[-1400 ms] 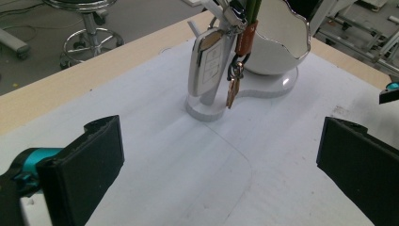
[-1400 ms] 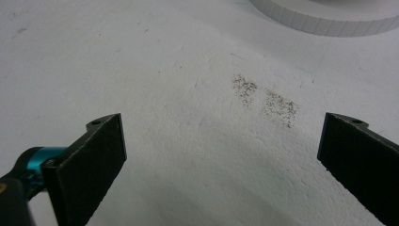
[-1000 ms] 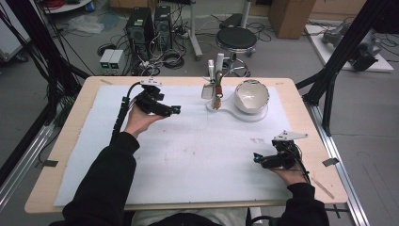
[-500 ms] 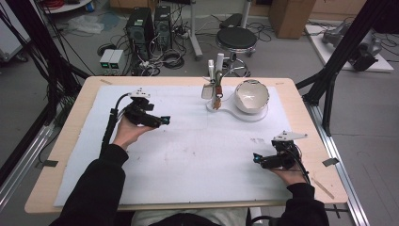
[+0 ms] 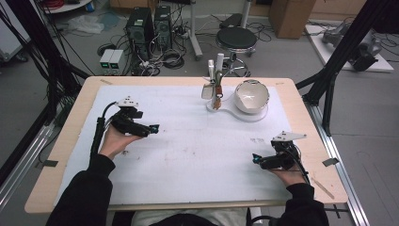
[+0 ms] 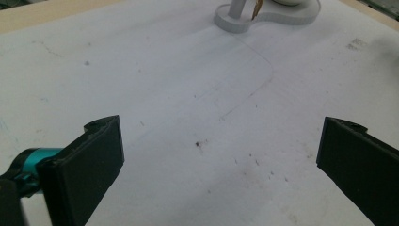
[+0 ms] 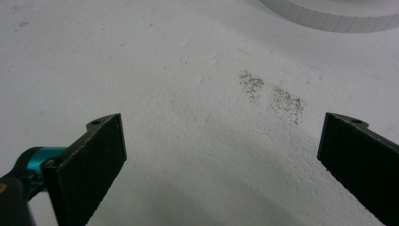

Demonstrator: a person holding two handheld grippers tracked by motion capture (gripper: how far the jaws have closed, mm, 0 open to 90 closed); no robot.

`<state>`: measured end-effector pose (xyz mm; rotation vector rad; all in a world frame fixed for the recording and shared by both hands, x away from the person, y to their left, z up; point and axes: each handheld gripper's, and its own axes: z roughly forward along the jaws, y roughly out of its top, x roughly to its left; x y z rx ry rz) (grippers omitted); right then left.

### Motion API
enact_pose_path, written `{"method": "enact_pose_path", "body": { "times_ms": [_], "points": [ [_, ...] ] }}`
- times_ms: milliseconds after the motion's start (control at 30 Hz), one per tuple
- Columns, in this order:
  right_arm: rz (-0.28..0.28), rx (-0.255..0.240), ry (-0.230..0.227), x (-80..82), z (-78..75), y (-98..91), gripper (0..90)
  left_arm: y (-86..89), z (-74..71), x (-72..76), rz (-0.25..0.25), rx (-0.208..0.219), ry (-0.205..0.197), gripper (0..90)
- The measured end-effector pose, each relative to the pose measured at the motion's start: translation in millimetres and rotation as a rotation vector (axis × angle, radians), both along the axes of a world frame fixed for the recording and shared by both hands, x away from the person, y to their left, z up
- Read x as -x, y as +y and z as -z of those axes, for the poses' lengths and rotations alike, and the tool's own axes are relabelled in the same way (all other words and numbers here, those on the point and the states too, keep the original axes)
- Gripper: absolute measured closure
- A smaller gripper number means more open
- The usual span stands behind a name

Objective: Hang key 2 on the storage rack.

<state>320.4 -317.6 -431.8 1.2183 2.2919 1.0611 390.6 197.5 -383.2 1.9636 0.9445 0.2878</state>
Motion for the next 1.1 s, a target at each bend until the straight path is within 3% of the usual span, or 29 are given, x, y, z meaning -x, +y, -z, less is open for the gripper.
{"method": "enact_pose_path", "body": {
  "times_ms": [267,500,700,900,1100],
  "points": [
    [0.002,0.002,-0.003,0.1,0.1,0.2,0.7,7.5,3.3,11.8,0.025,-0.021,0.011,1.7],
    [0.005,0.004,0.001,1.2,-0.2,-0.3,0.7,22.0,14.0,24.5,0.008,-0.021,0.018,1.7],
    [0.008,0.005,0.001,1.5,-0.4,-0.3,0.7,34.7,19.6,37.0,-0.021,0.006,-0.004,1.7],
    [0.005,0.003,-0.001,2.0,-0.7,-0.7,0.7,46.4,23.9,48.4,-0.033,-0.017,-0.032,1.7],
    [0.001,0.004,0.000,1.4,0.1,-0.3,0.7,57.7,31.3,59.9,-0.066,-0.005,-0.058,1.7]
  ]
}}
